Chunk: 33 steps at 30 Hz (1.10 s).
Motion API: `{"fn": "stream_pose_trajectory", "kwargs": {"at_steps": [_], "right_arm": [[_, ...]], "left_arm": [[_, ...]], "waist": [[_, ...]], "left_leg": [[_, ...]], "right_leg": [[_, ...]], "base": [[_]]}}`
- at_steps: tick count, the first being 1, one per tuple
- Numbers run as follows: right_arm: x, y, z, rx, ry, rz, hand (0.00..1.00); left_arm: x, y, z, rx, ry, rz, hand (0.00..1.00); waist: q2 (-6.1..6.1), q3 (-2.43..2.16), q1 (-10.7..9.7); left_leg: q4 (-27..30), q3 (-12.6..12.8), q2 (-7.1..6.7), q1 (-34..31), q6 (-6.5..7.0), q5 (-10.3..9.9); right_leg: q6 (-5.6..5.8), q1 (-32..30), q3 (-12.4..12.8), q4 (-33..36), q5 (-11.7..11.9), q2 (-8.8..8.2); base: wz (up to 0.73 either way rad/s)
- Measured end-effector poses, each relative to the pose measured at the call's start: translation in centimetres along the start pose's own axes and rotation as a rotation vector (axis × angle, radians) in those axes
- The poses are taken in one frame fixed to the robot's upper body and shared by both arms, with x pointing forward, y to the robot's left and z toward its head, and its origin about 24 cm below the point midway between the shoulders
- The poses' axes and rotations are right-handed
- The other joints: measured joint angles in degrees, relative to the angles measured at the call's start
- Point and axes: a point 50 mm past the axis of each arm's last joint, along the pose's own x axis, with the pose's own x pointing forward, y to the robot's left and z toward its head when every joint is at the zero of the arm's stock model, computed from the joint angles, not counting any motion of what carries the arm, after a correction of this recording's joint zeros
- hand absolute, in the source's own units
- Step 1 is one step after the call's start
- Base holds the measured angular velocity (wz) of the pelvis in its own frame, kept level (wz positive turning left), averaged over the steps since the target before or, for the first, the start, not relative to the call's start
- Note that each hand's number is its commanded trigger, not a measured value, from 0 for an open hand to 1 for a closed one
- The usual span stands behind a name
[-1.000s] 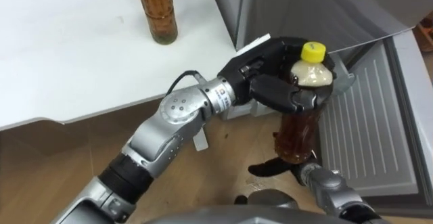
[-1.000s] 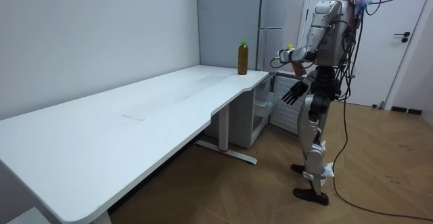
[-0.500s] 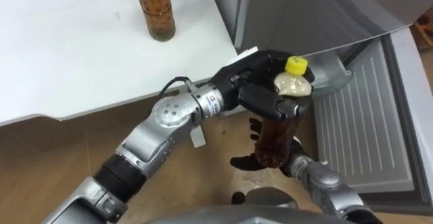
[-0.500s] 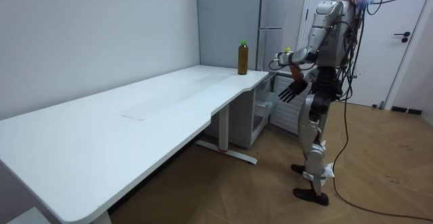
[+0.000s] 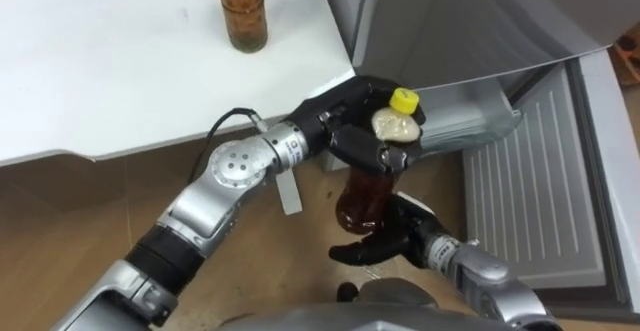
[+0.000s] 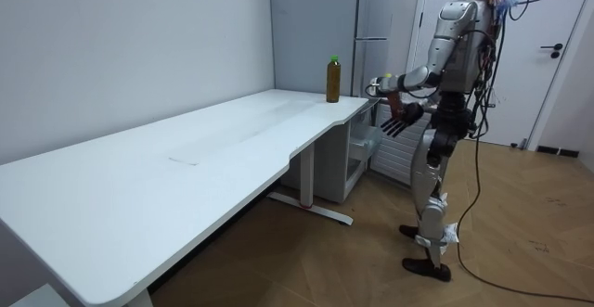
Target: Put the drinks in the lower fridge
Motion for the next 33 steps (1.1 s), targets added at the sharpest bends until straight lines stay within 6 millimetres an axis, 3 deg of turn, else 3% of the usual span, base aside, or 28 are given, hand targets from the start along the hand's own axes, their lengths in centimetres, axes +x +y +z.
{"fn": "stream_pose_trajectory", "kwargs": {"at_steps": [8,15,27,33], "right_arm": [[-0.3,0.1,0.7,0.021,-0.061,0.021,0.00],[-0.2,0.6,0.9,0.038,-0.075,0.043,0.00],[-0.3,0.6,1.9,0.088,-0.138,0.059,0.00],[-0.2,1.2,1.7,0.109,-0.135,0.087,0.00]], "left_arm": [[-0.2,0.8,0.5,0.009,-0.045,0.054,1.00],[-0.2,0.8,0.5,0.009,-0.044,0.086,1.00],[-0.1,0.5,0.4,0.018,-0.044,0.075,1.00],[-0.3,0.5,-0.2,0.016,-0.024,0.080,1.00]], "waist": [[-0.44,-0.44,1.3],[-0.45,-0.43,0.9],[-1.04,-0.32,2.6],[-1.93,-0.04,2.8]], "left_leg": [[0.1,0.0,-0.05,0.3,0.00,0.0],[-0.2,-0.7,-0.02,0.2,0.12,-0.3],[-0.1,-0.8,-0.02,0.4,0.13,-0.3],[-0.1,-0.7,-0.03,0.5,0.13,-0.3]], "right_leg": [[-0.01,0.0,0.1,0.7,0.0,-0.25],[-0.04,0.1,-1.1,0.7,0.1,-0.35],[0.00,0.4,-1.2,0.4,0.1,-0.31],[0.00,0.4,-1.2,0.5,0.1,-0.30]], "base": [[0.00],[0.05],[0.01],[-0.01]]}}
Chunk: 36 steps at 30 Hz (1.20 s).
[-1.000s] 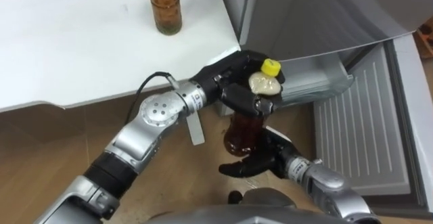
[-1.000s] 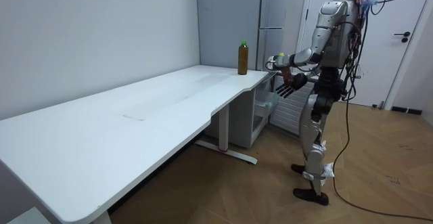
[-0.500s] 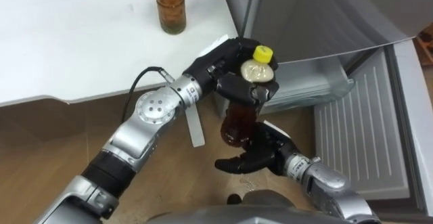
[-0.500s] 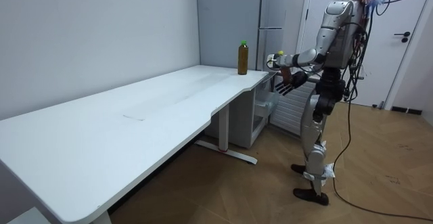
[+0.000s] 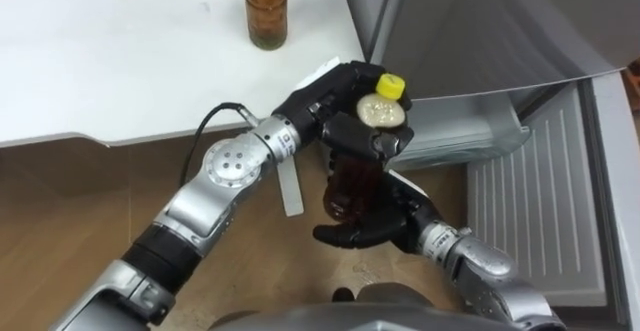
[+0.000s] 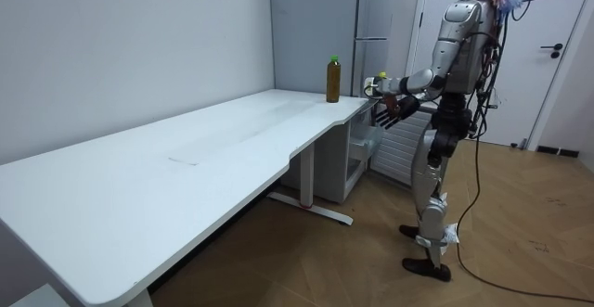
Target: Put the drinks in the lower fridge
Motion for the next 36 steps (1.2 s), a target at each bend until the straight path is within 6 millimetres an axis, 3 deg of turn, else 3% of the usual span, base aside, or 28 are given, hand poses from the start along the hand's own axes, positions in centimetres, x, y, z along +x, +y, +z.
{"fn": "stream_pose_trajectory", "kwargs": {"at_steps": [8,17,18,19,28,36], "right_arm": [[0.1,0.4,0.5,0.078,-0.054,0.046,0.00],[0.1,0.3,0.9,0.212,-0.124,0.055,0.00],[0.1,0.3,0.9,0.220,-0.125,0.055,0.58],[0.1,0.4,0.8,0.238,-0.128,0.056,1.00],[0.0,0.2,-0.1,0.351,-0.116,0.034,1.00],[0.1,0.4,-0.5,0.353,-0.099,0.040,1.00]], "left_arm": [[-0.3,0.1,-1.7,-0.017,0.063,0.014,1.00],[-0.6,-0.2,-2.3,0.016,0.090,0.009,1.00],[-0.6,-0.2,-2.3,0.019,0.091,0.009,1.00],[-0.6,-0.2,-2.3,0.027,0.092,0.007,1.00],[-0.5,-0.9,-2.4,0.037,0.095,-0.024,1.00],[-0.3,-1.8,-2.4,0.024,0.094,-0.047,1.00]], "waist": [[0.23,0.03,0.1],[0.92,0.08,-0.2],[0.92,0.08,-0.2],[0.92,0.07,-0.2],[1.02,0.01,0.1],[1.14,-0.05,0.0]], "left_leg": [[-0.1,0.0,0.19,0.4,-0.04,-0.4],[-0.3,0.7,0.46,0.5,-0.13,-0.5],[-0.3,0.7,0.46,0.4,-0.13,-0.5],[-0.3,0.7,0.46,0.5,-0.13,-0.5],[-0.4,1.0,0.57,0.5,-0.23,-0.6],[-0.5,1.3,0.61,0.7,-0.25,-0.6]], "right_leg": [[-0.05,0.1,0.0,0.2,0.1,0.27],[-0.08,0.0,0.1,0.1,0.1,0.56],[-0.08,0.0,0.1,0.1,0.1,0.56],[-0.08,0.0,0.1,0.1,0.1,0.55],[-0.09,-0.1,0.0,0.2,0.1,0.66],[-0.17,-0.2,0.0,0.2,0.1,0.73]], "base": [[0.00],[-0.01],[0.00],[0.00],[-0.01],[-0.01]]}}
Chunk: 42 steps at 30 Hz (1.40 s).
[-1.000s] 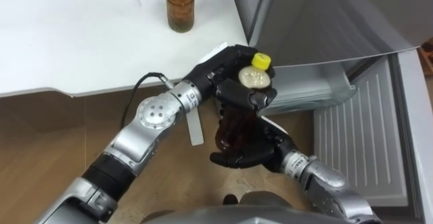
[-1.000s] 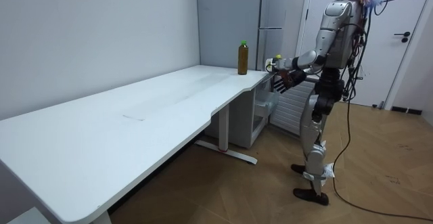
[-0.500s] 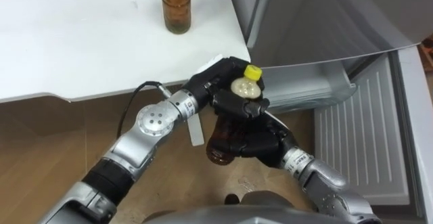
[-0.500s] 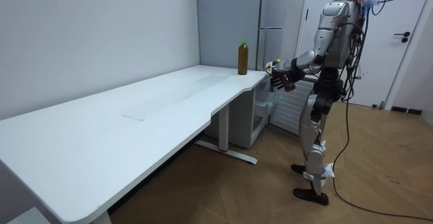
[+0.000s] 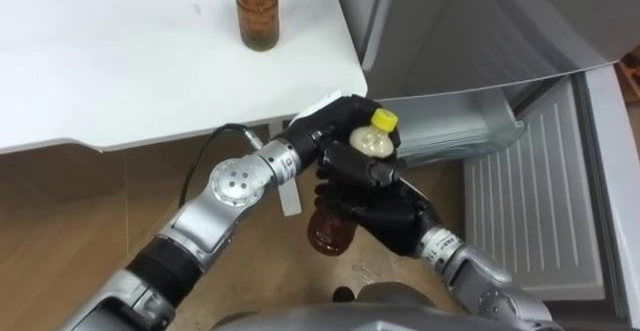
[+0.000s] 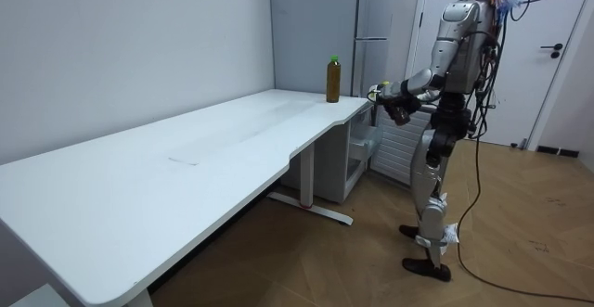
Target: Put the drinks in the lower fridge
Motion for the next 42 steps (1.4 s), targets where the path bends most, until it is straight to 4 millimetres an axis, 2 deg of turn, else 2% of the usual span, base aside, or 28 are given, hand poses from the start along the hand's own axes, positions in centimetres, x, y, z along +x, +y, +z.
{"fn": "stream_pose_trajectory", "kwargs": {"at_steps": [2,3,5,6,7,18,30,36,42], "right_arm": [[0.0,0.0,0.0,0.000,0.000,0.001,1.00],[0.0,0.0,0.0,0.000,0.000,0.002,1.00],[0.1,0.1,0.0,-0.001,0.002,0.003,1.00],[0.1,0.1,0.0,-0.001,0.003,0.004,1.00],[0.1,0.1,0.0,-0.002,0.003,0.004,1.00],[0.0,-0.2,0.1,-0.020,0.012,-0.013,1.00],[-0.1,-0.2,0.0,-0.028,0.028,-0.014,1.00],[-0.3,-0.4,-0.3,-0.023,0.075,-0.018,1.00],[-0.7,-0.9,-0.6,-0.070,0.128,-0.033,1.00]], "left_arm": [[0.0,-0.1,0.0,-0.004,-0.002,-0.003,1.00],[0.0,-0.1,0.0,-0.005,-0.003,-0.005,0.94],[0.1,-0.2,0.1,-0.005,-0.004,-0.010,0.53],[0.1,-0.2,0.1,-0.005,-0.005,-0.011,0.11],[0.1,-0.3,0.1,-0.006,-0.006,-0.012,0.00],[0.0,-0.3,0.1,-0.003,-0.005,-0.044,0.00],[-0.1,-0.4,-0.2,-0.005,0.007,-0.067,0.00],[-0.2,-0.8,-1.3,-0.026,0.043,-0.086,0.00],[-0.3,-1.0,-2.4,-0.042,0.072,-0.100,0.00]], "waist": [[0.01,-0.01,0.0],[-0.01,-0.01,0.0],[-0.01,-0.01,0.0],[-0.01,-0.01,0.0],[-0.01,-0.01,0.0],[-0.28,-0.05,0.1],[-0.02,-0.04,0.0],[0.90,-0.03,0.1],[1.82,0.06,1.2]], "left_leg": [[0.0,0.1,-0.01,0.0,0.00,0.0],[0.0,0.1,-0.01,-0.1,0.00,0.0],[0.0,0.1,0.00,-0.1,0.00,0.0],[0.0,0.1,0.00,-0.1,0.00,0.0],[0.0,0.1,0.01,-0.1,0.00,0.0],[0.2,0.1,-0.01,-0.7,0.01,0.0],[0.1,0.2,-0.02,-0.5,0.00,0.0],[0.0,0.5,-0.09,0.0,0.01,0.0],[-0.7,1.0,-0.05,0.1,0.00,0.0]], "right_leg": [[0.00,0.0,0.0,0.0,0.0,-0.02],[0.00,-0.1,0.0,0.1,0.0,-0.02],[0.00,-0.2,0.0,0.1,0.0,-0.01],[0.00,-0.2,0.0,0.1,0.0,-0.01],[0.00,-0.2,0.0,0.1,0.0,0.01],[-0.01,-1.1,0.0,0.7,0.0,-0.09],[-0.02,-1.0,0.0,0.8,0.0,-0.06],[-0.02,-0.6,0.1,0.8,0.0,-0.08],[-0.09,-0.9,0.5,0.8,0.0,0.13]], "base": [[0.00],[0.00],[0.00],[0.00],[0.00],[0.00],[0.00],[-0.01],[-0.06]]}}
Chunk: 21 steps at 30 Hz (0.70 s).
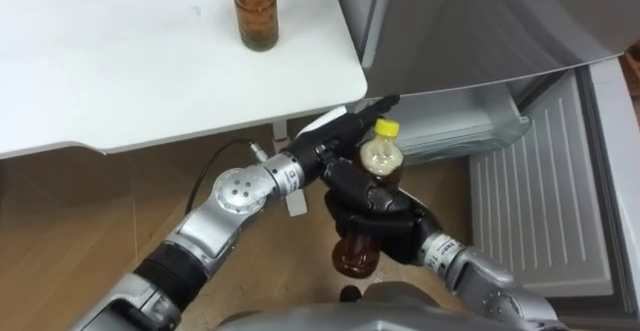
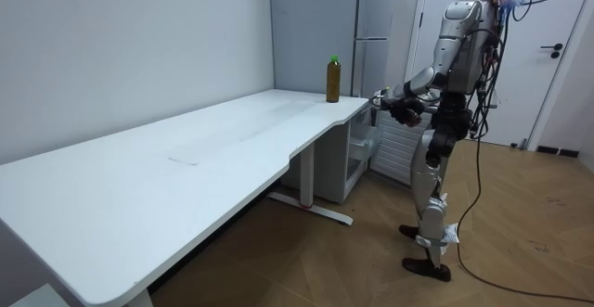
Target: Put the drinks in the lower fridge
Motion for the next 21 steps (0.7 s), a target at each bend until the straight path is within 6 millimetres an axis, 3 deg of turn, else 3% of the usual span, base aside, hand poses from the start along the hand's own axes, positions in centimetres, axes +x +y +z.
{"fn": "stream_pose_trajectory", "kwargs": {"at_steps": [14,21], "right_arm": [[-0.2,-0.7,-3.0,0.052,0.158,-0.071,1.00],[-0.2,-0.7,-3.3,0.069,0.170,-0.077,1.00]], "left_arm": [[-0.7,-1.2,-3.7,-0.024,0.143,-0.023,0.00],[-1.0,-1.4,-4.2,-0.018,0.161,-0.016,0.00]], "waist": [[-1.05,0.12,0.2],[-1.07,0.13,0.3]], "left_leg": [[0.3,0.3,-0.53,0.0,0.05,0.0],[0.3,0.3,-0.53,0.1,0.05,0.0]], "right_leg": [[0.12,-0.1,-0.5,-0.1,-0.5,-0.44],[0.15,0.0,-0.4,0.0,-0.5,-0.49]], "base": [[0.00],[0.00]]}}
